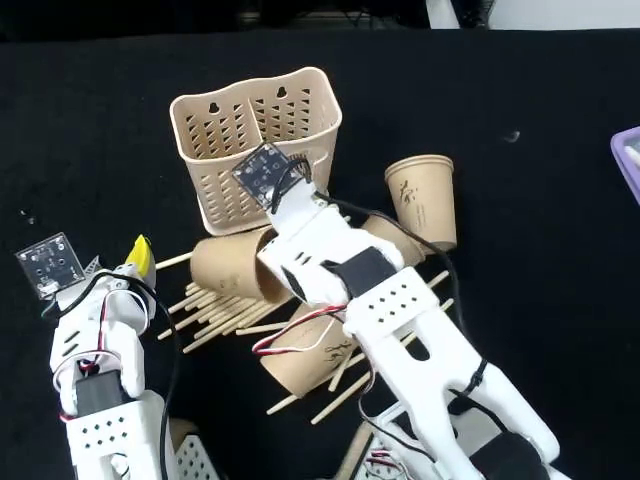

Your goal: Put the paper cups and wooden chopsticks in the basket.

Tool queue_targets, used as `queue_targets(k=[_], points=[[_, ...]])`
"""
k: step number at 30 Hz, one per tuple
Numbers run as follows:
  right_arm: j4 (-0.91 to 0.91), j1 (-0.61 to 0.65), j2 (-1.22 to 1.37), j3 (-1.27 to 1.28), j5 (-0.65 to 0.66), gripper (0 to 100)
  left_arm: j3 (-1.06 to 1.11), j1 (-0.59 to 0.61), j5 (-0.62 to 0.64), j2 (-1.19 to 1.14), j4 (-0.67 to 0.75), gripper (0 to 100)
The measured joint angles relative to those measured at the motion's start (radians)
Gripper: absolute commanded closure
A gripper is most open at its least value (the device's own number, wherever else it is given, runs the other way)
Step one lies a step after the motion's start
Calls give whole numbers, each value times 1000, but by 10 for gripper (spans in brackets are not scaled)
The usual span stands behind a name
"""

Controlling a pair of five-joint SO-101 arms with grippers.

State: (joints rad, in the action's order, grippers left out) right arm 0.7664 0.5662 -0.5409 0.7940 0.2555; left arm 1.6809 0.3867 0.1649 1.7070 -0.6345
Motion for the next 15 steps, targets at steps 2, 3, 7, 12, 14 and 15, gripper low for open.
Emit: queue_targets(k=[2, 3, 7, 12, 14, 15], points=[[3, 5, 0, -3, 0, 988, 0, 0, 0, 0, 0, 762], [14, 5, 0, -11, 0, 988, 0, 0, 0, 0, 0, 762], [75, 21, 0, -57, 5, 987, 0, 0, 0, 0, 0, 762], [161, 74, 0, -75, 6, 937, 0, 0, 0, 0, 0, 762], [193, 86, 0, -75, -31, 854, 0, 0, 0, 0, 0, 762], [206, 95, 0, -75, -61, 813, 0, 0, 0, 0, 0, 762]])
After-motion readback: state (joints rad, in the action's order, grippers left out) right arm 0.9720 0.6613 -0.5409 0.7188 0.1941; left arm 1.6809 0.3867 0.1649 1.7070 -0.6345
